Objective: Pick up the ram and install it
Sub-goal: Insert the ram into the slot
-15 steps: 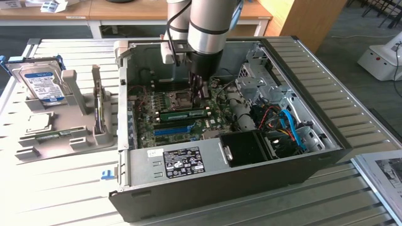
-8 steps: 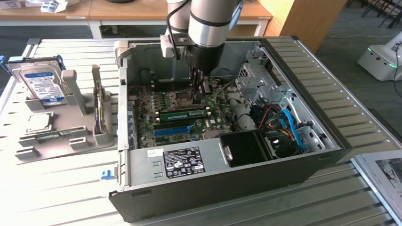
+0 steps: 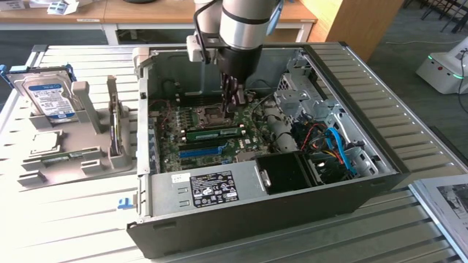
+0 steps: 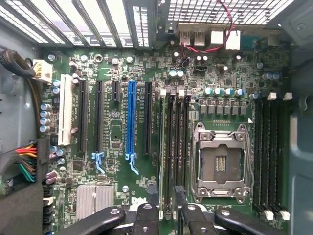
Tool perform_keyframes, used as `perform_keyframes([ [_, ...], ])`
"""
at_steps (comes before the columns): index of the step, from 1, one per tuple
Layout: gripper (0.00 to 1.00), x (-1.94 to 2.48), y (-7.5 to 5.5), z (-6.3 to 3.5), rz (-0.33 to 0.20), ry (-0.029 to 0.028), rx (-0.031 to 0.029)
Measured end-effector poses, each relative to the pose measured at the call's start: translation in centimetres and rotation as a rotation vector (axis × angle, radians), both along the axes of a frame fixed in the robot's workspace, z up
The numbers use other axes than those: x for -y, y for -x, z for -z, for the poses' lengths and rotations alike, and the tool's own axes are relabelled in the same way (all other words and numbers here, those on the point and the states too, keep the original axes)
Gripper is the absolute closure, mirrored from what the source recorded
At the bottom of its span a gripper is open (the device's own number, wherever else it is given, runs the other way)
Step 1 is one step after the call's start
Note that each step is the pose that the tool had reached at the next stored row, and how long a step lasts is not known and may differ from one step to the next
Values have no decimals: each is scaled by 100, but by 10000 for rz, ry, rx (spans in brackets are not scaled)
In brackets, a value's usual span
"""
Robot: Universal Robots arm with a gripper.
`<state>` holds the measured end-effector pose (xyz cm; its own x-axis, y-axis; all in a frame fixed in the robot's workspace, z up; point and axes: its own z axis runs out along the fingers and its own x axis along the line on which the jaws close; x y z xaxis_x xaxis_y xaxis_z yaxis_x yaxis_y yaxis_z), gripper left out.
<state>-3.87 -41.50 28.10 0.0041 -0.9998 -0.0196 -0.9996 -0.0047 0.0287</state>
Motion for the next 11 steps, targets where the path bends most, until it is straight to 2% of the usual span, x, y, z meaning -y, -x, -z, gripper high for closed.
perform_keyframes([
  [11,75,0,0,-175,0,-7,0],
])
